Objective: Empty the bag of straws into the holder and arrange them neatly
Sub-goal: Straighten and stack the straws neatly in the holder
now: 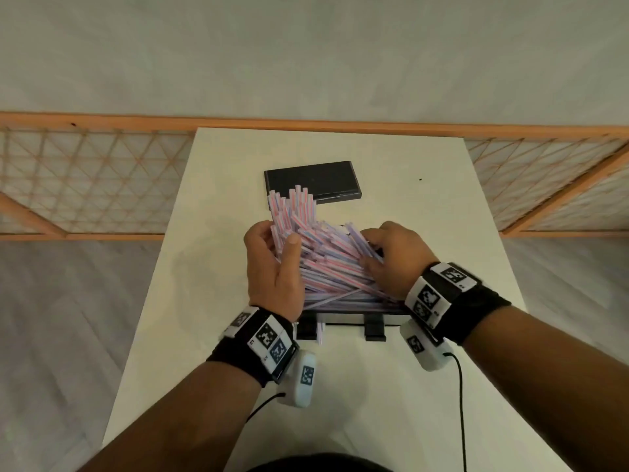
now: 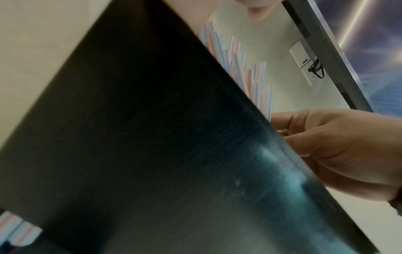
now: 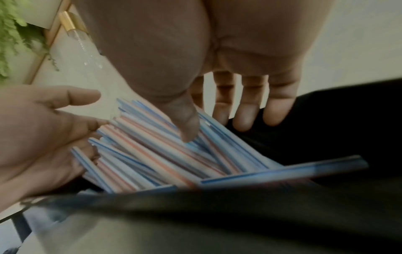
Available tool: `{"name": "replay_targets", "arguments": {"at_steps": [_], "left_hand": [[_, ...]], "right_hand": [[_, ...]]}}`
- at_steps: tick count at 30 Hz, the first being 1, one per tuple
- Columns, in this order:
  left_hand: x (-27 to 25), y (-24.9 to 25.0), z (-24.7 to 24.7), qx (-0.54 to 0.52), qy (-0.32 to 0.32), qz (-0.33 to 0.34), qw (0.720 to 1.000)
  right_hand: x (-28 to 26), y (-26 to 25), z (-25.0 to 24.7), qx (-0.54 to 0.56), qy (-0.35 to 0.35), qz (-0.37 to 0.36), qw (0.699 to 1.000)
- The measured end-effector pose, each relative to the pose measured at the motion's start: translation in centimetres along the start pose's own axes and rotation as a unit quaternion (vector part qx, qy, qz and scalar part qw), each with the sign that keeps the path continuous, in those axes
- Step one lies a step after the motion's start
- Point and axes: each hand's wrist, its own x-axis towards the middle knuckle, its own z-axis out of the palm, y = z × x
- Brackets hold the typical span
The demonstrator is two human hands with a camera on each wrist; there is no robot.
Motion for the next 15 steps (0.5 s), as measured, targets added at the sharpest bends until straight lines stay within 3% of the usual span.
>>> {"name": "replay_targets", "arguments": {"at_steps": [7, 11, 15], "left_hand": [[0.0, 0.5, 0.4, 0.024, 0.019, -0.004, 1.000], [-0.1, 0.9, 0.6, -0.032, 0.028, -0.041, 0.998], [0.6, 0.6, 0.4, -0.106, 0.071, -0.089, 0.988]], "right_hand": [[-1.5, -0.3, 0.2, 0.046, 0.016, -0.012, 0.999], [-2.8, -1.2, -0.1, 0.094, 0.076, -0.099, 0.988], [-4.2, -1.9, 1.9, 0.079, 0.020, -0.135, 0.987]]}}
